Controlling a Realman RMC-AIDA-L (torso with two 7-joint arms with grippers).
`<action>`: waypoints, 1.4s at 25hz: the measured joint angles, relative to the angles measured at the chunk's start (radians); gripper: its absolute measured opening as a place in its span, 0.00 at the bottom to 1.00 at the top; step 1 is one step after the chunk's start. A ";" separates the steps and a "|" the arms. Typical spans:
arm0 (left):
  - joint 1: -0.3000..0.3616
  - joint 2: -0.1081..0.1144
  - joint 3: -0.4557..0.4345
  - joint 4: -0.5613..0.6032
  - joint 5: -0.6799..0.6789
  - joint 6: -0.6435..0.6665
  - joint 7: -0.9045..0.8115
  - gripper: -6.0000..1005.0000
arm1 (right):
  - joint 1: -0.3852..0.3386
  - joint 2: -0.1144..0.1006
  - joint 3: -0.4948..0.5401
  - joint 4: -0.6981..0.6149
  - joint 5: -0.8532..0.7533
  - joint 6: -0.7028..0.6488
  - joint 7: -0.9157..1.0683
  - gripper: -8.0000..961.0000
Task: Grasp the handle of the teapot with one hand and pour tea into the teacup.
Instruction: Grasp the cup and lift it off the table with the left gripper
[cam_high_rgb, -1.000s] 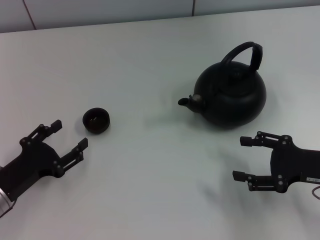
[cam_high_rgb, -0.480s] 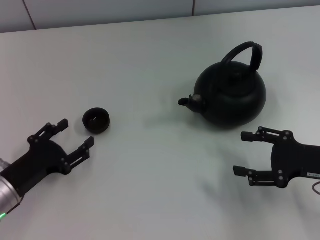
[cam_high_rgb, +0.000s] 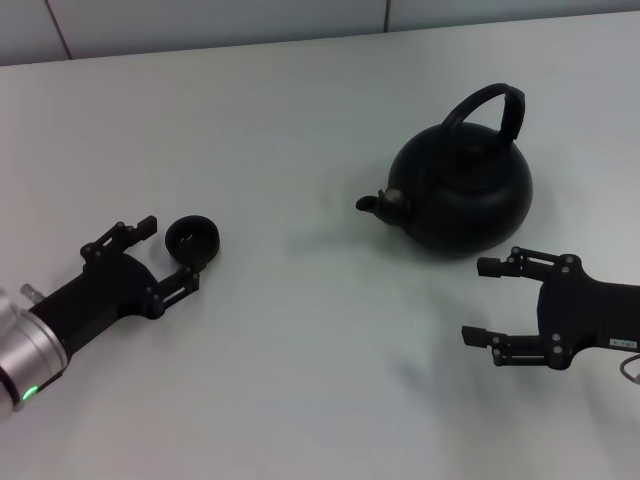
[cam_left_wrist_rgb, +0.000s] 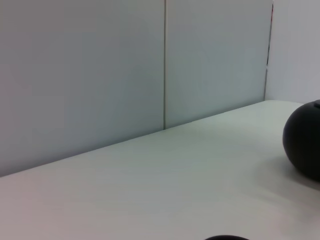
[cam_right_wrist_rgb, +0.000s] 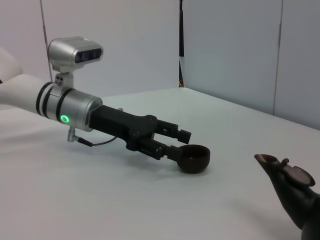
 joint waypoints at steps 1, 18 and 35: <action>0.000 0.000 0.000 0.000 0.000 0.000 0.000 0.77 | 0.001 0.000 0.000 0.000 0.000 0.000 0.000 0.86; -0.062 -0.002 0.008 -0.032 0.011 -0.074 0.029 0.76 | 0.002 0.001 0.000 0.000 0.000 -0.004 0.003 0.86; -0.078 -0.002 -0.004 -0.052 0.003 -0.087 0.045 0.75 | 0.006 0.002 0.000 -0.002 0.000 -0.009 0.014 0.85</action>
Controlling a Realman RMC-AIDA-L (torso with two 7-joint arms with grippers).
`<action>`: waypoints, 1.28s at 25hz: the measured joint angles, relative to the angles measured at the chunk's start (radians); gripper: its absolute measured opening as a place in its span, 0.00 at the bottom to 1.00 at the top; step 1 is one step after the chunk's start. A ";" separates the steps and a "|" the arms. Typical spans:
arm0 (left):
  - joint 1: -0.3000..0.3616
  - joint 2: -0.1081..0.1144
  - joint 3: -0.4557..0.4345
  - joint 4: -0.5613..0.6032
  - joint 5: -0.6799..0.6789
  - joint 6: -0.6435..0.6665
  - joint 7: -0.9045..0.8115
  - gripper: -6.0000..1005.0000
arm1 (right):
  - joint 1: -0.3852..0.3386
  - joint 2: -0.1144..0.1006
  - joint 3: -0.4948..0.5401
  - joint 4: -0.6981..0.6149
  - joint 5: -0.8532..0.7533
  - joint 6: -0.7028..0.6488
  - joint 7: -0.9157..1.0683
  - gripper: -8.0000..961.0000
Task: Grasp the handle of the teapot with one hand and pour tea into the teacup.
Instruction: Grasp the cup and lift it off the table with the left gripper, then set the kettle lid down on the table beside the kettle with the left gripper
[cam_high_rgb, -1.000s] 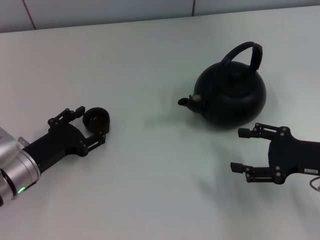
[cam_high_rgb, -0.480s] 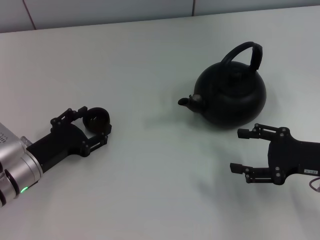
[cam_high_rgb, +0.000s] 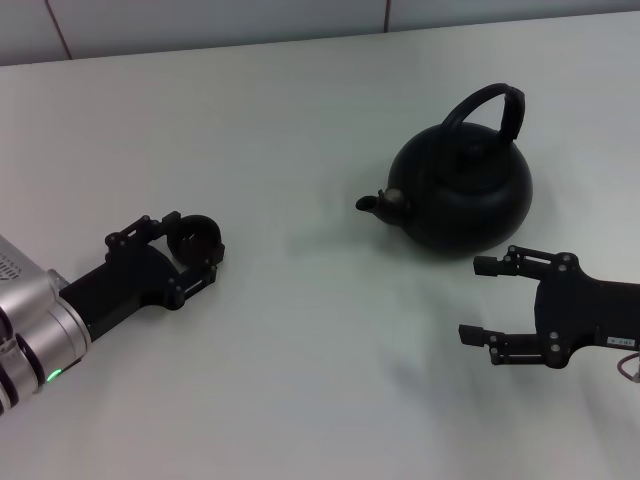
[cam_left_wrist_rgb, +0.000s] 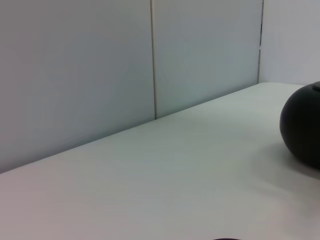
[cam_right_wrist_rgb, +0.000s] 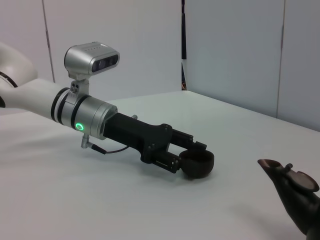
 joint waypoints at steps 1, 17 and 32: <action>0.000 0.000 0.000 0.000 0.000 0.002 0.000 0.75 | 0.000 0.000 0.000 0.000 0.000 0.000 0.000 0.85; -0.102 0.000 0.022 -0.070 0.078 0.131 -0.005 0.70 | 0.001 0.000 0.007 0.002 0.002 0.002 0.000 0.84; -0.175 0.000 0.006 -0.142 0.119 0.064 0.016 0.73 | 0.000 0.000 0.009 0.002 0.002 -0.002 -0.008 0.82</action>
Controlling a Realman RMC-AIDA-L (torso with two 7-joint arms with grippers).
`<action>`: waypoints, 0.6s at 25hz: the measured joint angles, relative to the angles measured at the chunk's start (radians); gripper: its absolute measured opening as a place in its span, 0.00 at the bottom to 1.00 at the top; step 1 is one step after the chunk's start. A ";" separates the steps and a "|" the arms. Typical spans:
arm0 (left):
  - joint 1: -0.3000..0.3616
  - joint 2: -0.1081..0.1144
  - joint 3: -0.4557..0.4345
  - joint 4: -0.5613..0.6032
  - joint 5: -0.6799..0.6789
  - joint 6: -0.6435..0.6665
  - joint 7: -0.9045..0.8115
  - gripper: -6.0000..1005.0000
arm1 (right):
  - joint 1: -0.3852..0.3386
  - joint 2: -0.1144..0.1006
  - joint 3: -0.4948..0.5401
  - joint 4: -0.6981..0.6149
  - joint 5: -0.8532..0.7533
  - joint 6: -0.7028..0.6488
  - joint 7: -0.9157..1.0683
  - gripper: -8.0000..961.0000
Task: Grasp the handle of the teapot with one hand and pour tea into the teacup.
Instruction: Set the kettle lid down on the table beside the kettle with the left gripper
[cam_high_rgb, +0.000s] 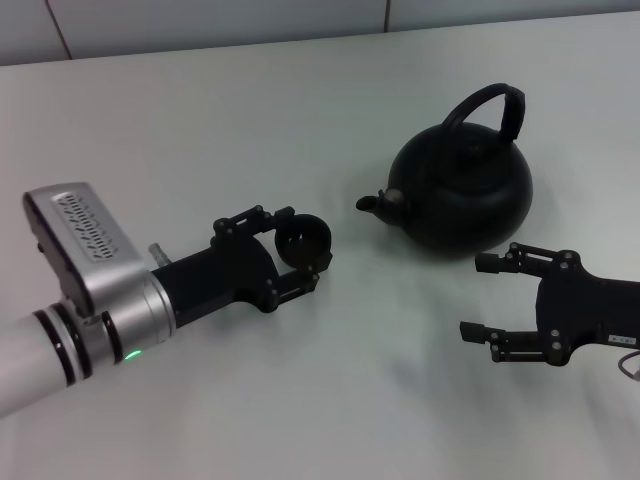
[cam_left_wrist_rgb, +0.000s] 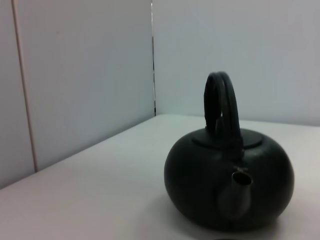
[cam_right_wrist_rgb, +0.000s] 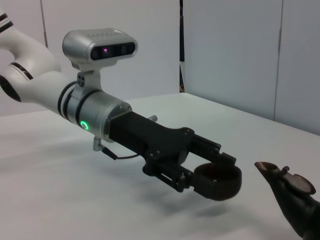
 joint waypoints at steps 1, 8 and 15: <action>-0.007 0.000 -0.008 -0.012 0.000 -0.019 0.013 0.73 | 0.000 0.000 0.000 0.000 0.000 0.000 0.000 0.82; -0.023 0.000 -0.080 -0.077 0.005 -0.119 0.093 0.75 | 0.000 -0.001 0.000 -0.002 0.000 0.000 -0.001 0.82; -0.023 0.000 -0.083 -0.091 0.005 -0.127 0.095 0.76 | 0.001 -0.001 0.000 -0.002 0.000 -0.001 -0.001 0.81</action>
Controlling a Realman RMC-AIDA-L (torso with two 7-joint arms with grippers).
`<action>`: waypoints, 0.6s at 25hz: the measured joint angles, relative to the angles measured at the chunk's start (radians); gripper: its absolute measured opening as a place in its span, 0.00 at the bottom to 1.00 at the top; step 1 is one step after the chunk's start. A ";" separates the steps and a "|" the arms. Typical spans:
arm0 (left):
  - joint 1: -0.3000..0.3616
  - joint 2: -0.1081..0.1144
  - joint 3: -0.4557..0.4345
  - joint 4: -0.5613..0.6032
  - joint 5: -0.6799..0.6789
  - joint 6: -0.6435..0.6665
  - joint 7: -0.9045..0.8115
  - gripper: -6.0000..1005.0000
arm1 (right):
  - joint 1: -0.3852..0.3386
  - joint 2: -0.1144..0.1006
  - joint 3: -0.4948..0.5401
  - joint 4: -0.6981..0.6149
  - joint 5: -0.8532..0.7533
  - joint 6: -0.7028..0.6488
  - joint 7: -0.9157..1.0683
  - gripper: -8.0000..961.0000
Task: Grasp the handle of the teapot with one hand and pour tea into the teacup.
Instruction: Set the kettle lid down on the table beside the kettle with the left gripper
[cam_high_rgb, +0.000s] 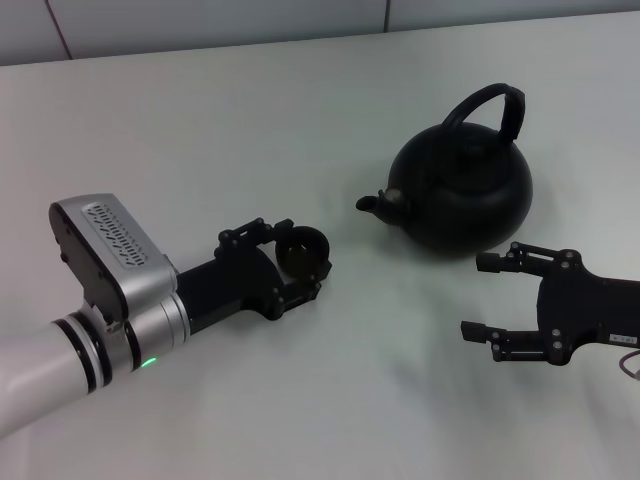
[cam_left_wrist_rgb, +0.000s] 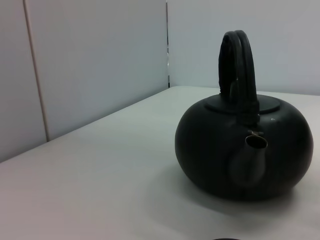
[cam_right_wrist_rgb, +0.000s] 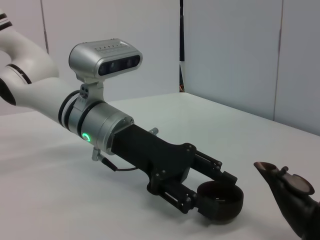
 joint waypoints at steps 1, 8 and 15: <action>0.000 0.000 -0.001 0.000 0.000 0.000 0.000 0.76 | 0.000 0.000 0.000 0.000 0.000 0.000 0.000 0.81; 0.000 0.000 -0.012 -0.006 0.001 -0.012 0.000 0.78 | 0.001 0.000 0.000 0.000 0.000 -0.003 -0.001 0.80; 0.006 0.000 -0.102 -0.016 0.078 -0.018 0.001 0.79 | 0.001 0.000 0.000 0.000 0.000 -0.004 -0.001 0.80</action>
